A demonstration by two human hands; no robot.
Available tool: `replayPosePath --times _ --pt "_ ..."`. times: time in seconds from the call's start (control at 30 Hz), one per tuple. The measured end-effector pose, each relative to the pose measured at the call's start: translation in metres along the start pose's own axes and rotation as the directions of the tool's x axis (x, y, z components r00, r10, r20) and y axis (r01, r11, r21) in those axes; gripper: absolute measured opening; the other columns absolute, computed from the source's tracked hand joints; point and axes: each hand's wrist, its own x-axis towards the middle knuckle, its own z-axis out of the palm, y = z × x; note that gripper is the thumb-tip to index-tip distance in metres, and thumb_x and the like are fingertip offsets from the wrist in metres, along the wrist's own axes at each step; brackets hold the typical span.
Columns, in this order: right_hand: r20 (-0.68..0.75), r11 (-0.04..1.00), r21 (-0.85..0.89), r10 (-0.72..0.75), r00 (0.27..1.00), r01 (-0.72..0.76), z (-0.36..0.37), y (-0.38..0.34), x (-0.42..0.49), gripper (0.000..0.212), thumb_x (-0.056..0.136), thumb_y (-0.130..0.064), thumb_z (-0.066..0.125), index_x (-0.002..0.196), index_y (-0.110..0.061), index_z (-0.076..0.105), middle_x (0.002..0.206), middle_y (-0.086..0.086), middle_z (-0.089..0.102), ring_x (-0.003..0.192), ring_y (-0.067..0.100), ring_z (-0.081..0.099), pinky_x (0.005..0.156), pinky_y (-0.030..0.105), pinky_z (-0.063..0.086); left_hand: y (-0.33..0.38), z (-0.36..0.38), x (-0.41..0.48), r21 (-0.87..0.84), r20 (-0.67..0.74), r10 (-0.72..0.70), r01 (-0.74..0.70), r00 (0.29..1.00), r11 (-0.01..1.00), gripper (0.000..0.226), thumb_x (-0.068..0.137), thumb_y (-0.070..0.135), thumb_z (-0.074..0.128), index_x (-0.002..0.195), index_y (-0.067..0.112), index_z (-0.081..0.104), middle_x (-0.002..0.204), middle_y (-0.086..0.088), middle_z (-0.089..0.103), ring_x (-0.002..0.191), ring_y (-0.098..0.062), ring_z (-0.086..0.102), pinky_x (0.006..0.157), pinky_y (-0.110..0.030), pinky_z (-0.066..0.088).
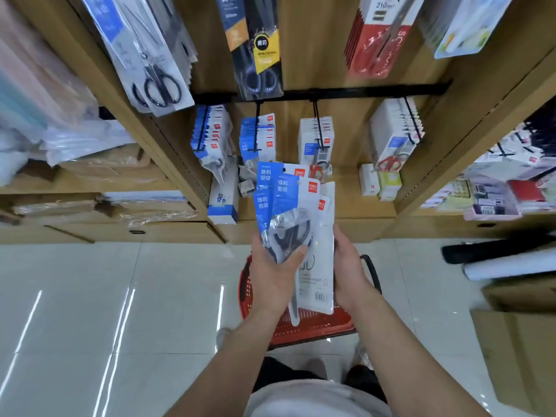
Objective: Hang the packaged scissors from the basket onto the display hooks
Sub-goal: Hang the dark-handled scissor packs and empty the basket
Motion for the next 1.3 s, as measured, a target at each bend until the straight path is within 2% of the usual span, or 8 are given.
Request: replayPosePath --times 0.1,0.23,0.37,0.53,0.7,0.87,1.07,1.3 --pt "-0.027 0.999 0.034 -0.018 0.999 0.019 0.005 -0.003 -0.003 0.064 0.107 -0.057 0.030 0.106 -0.020 0.082 0.112 0.015 0.077 0.098 0.029 0.076 0.087 0.043 0.053 0.005 0.006 0.000 -0.075 0.010 -0.015 0.016 1.000 0.997 0.052 0.087 0.004 0.081 0.128 0.025 0.056 0.111 0.016 0.076 0.100 -0.002 0.074 0.077 -0.015 0.056" --pt "0.028 1.000 0.009 -0.009 1.000 0.009 0.003 -0.007 -0.004 0.049 0.104 -0.043 0.041 0.117 -0.013 0.077 0.120 0.020 0.073 0.107 0.035 0.072 0.093 0.045 0.053 0.012 0.010 0.001 -0.077 -0.015 -0.008 0.007 1.000 0.997 0.051 0.087 0.007 0.081 0.123 0.031 0.056 0.109 0.017 0.076 0.100 -0.004 0.074 0.082 -0.022 0.058" --pt "0.019 0.998 -0.059 -0.033 0.999 0.035 0.005 -0.012 -0.002 0.050 0.097 -0.054 0.059 0.123 -0.014 0.073 0.109 0.013 0.077 0.098 0.028 0.075 0.087 0.043 0.056 0.019 0.010 0.004 -0.060 -0.056 0.029 -0.032 0.998 0.998 0.054 0.086 0.010 0.083 0.127 0.029 0.054 0.115 0.014 0.074 0.104 -0.002 0.072 0.090 -0.024 0.054" --pt "-0.110 0.965 -0.164 -0.223 0.969 0.204 0.002 -0.022 0.009 0.034 0.089 -0.021 0.079 0.120 -0.016 0.067 0.108 0.010 0.079 0.100 0.029 0.076 0.093 0.048 0.060 0.028 0.009 0.012 -0.071 -0.058 0.057 -0.061 0.997 0.996 0.056 0.091 0.010 0.078 0.139 0.019 0.051 0.124 0.005 0.073 0.108 -0.008 0.072 0.088 -0.021 0.059" --pt "-0.131 0.928 -0.255 -0.311 0.941 0.272 -0.007 -0.038 0.014 0.031 0.094 -0.015 0.074 0.122 -0.020 0.063 0.104 0.004 0.080 0.092 0.023 0.078 0.080 0.043 0.063 0.026 0.009 0.028 -0.045 -0.069 0.047 -0.050 0.996 0.998 0.056 0.089 0.014 0.081 0.136 0.022 0.051 0.126 0.004 0.072 0.113 -0.015 0.071 0.100 -0.050 0.058" --pt "-0.040 0.898 -0.298 -0.351 0.935 0.324 -0.016 -0.051 0.013 0.032 0.097 -0.007 0.068 0.122 -0.028 0.064 0.111 0.006 0.078 0.096 0.025 0.077 0.085 0.048 0.062 0.028 0.018 0.041 -0.032 -0.051 0.074 -0.076 0.996 0.997 0.058 0.089 0.008 0.080 0.138 0.022 0.051 0.127 0.003 0.072 0.113 -0.013 0.071 0.102 -0.051 0.056" --pt "0.199 0.877 -0.293 -0.335 0.921 0.382 -0.028 -0.055 0.019 0.066 0.091 -0.003 0.074 0.144 -0.035 0.052 0.129 0.013 0.071 0.116 0.036 0.069 0.095 0.054 0.056 0.034 0.015 0.061 -0.052 -0.011 0.099 -0.099 0.995 0.994 0.077 0.086 0.012 0.081 0.151 0.024 0.041 0.139 0.001 0.066 0.124 -0.019 0.067 0.105 -0.056 0.053" --pt "-0.126 0.886 -0.282 -0.413 0.902 0.367 -0.023 -0.043 0.028 0.053 0.084 -0.005 0.082 0.131 -0.013 0.059 0.107 0.009 0.079 0.091 0.027 0.078 0.076 0.042 0.063 0.034 0.005 0.078 -0.013 0.041 0.129 -0.129 0.991 0.992 0.070 0.083 0.024 0.083 0.145 0.025 0.051 0.136 0.003 0.068 0.125 -0.018 0.066 0.110 -0.055 0.050"
